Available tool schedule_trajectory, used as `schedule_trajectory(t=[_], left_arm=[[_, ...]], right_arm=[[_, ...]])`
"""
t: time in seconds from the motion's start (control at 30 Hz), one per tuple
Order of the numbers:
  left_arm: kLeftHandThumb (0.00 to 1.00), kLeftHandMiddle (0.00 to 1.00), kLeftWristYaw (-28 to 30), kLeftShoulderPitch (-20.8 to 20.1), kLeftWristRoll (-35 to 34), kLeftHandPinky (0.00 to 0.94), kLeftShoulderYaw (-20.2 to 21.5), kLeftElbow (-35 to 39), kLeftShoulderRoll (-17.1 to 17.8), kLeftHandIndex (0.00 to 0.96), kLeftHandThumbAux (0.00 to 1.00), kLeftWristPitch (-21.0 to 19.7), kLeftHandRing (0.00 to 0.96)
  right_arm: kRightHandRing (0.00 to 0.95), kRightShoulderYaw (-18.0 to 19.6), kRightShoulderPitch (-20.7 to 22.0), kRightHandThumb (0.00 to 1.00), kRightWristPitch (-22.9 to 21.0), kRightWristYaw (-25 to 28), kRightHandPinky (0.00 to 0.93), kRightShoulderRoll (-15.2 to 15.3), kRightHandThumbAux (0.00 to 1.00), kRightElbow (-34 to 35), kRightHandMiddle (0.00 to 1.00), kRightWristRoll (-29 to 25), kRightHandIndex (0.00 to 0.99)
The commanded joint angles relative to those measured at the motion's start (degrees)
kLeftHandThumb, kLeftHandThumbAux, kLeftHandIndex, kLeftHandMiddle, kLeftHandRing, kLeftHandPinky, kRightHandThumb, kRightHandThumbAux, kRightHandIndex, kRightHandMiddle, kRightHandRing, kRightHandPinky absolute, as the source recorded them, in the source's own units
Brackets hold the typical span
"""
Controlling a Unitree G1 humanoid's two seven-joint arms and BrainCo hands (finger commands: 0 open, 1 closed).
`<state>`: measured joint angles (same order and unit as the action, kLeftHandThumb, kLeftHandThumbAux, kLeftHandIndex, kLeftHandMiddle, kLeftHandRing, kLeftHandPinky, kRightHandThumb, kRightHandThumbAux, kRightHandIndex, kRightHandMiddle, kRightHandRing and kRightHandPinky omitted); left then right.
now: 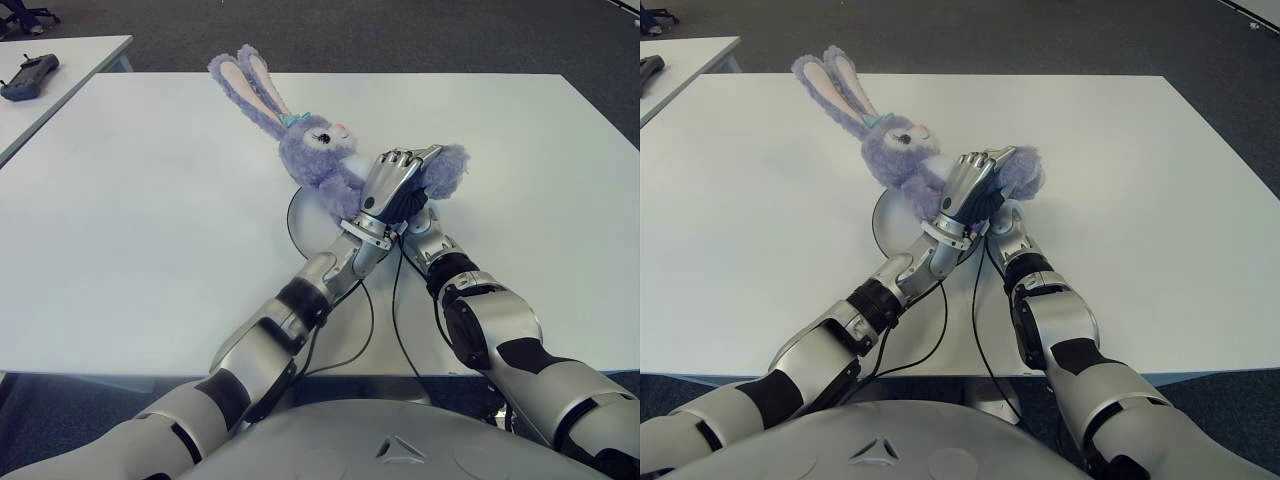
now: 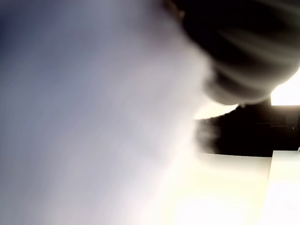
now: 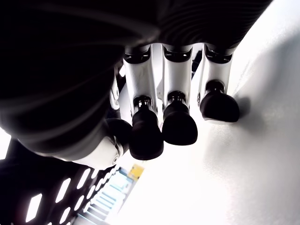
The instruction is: Put the doll into the plate.
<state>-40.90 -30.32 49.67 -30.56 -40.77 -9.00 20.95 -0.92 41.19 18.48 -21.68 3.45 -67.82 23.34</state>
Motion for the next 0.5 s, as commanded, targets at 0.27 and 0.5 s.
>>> schedule_trajectory(t=[0.27,0.5], left_arm=[[0.746,0.813,1.53,18.00,3.43,0.833,-6.97,-34.91,-0.24,0.444,0.692,-6.17,0.829],[0.746,0.813,1.53,18.00,3.43,0.833,-6.97,-34.91,-0.24,0.444,0.692,-6.17,0.829]], right_arm=[[0.774,-0.47,-20.99,0.701,-7.58,5.42,0.794,-7.08,0.735,-12.83,0.735,2.65,0.406],[0.774,-0.47,-20.99,0.701,-7.58,5.42,0.794,-7.08,0.735,-12.83,0.735,2.65,0.406]])
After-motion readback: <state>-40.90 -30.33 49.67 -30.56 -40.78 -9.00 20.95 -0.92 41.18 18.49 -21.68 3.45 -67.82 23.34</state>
